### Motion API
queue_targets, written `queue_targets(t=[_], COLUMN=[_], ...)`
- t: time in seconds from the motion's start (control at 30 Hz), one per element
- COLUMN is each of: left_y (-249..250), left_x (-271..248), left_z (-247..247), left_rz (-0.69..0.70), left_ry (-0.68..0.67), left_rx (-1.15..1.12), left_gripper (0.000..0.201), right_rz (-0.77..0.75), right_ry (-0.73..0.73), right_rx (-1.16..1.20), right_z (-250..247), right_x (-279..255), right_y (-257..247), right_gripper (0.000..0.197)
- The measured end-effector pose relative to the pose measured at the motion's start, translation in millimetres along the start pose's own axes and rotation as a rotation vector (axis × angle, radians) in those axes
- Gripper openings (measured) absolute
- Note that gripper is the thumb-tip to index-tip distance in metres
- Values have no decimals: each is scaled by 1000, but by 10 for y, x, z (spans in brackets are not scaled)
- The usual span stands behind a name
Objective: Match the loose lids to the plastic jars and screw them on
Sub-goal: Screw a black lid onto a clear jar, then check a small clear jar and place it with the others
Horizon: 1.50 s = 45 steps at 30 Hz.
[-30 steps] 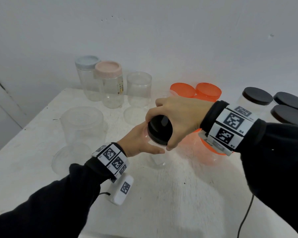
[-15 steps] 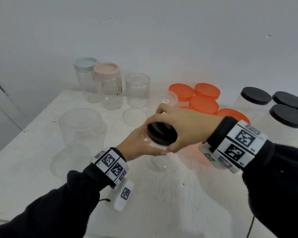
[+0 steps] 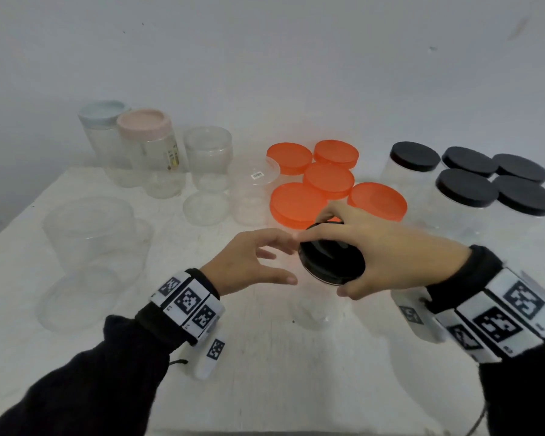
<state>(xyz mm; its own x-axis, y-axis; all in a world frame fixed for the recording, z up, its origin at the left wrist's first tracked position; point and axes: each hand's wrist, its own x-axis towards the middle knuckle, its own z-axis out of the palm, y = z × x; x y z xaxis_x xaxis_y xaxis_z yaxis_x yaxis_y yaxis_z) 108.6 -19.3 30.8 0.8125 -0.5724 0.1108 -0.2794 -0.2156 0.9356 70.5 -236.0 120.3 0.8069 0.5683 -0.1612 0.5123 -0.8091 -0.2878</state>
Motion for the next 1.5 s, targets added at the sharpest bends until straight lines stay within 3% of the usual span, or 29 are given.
queue_targets(t=[0.13,0.27,0.4,0.5,0.7,0.83,0.93,1.17,1.4,1.5], left_y=[102,82,43,-7,-47,-65,-64,-44,-18,-9], left_x=[235,497,700,779,825,837,844,831,702,543], left_z=[168,317,480,617,768,768,766,773,801,714], left_rz=[142,317,354,324,203,174,161,149,176,204], left_ry=[200,327,273,174,47,26,10,-2,104,213], left_rx=[111,293,449,571,734,707,686,683,632,564], left_gripper=[28,29,38,48,59,68,80,81,48,54], right_rz=[101,243,398,462,348,284,261,256,334,312], right_ry=[59,86,144,204,485,584,594,628,640,653], right_rx=[13,-3,-123,-283,-352,-364,-386,-398,-429,-397], right_z=[18,30,32,118,325,359,360,387,374,317], right_x=[-343,-684,-914,-952,-884,-784,-712,-645,-652,-583], right_y=[205,428,648,862,1238,1304,1354,1418,1279,1131], right_gripper=[82,83,83,95,92,88,84,79,76,67])
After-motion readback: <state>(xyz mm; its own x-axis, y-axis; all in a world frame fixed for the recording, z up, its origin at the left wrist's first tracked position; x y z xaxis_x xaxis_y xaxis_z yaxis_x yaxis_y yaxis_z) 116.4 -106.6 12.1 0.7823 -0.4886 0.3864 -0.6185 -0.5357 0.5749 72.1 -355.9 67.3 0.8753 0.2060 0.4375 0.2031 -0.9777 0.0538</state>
